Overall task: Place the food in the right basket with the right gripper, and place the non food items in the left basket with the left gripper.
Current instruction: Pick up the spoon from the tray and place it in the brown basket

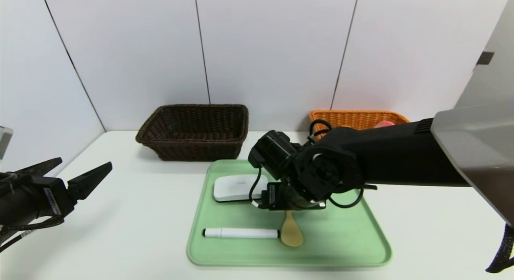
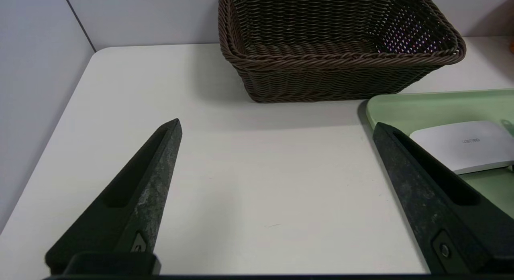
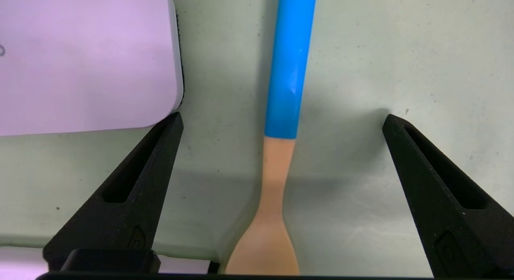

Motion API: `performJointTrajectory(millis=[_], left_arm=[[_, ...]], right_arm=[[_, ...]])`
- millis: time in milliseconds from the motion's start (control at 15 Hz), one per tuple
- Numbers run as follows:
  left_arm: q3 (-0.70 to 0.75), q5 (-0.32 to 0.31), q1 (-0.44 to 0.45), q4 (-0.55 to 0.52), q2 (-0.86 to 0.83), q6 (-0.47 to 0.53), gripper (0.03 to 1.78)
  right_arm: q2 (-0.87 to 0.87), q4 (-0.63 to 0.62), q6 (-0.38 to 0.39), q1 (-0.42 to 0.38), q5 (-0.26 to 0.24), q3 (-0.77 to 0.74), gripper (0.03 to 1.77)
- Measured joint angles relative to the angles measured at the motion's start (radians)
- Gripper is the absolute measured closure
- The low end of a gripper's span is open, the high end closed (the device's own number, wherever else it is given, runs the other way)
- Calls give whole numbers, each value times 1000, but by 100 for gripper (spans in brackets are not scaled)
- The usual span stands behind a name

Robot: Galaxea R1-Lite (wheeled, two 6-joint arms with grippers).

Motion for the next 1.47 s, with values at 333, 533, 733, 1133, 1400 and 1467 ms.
performJointTrajectory(millis=[333, 533, 733, 1133, 1400, 1467], left_arm=[[0, 0, 0, 0, 0, 0, 12], [-1, 1, 0, 0, 0, 0, 12], [-1, 1, 0, 0, 0, 0, 12], [0, 1, 0, 0, -1, 0, 12], [0, 1, 0, -1, -3, -1, 12], [0, 2, 0, -1, -3, 0, 12]], right_arm=[[3, -3, 9, -1, -21, 20, 10], [1, -5, 17, -3, -29, 28, 10], [0, -4, 16, -4, -29, 29, 10], [-1, -19, 13, 3, -34, 40, 38], [-3, -25, 6, 3, -36, 47, 87], [-4, -25, 6, 3, -36, 48, 95]])
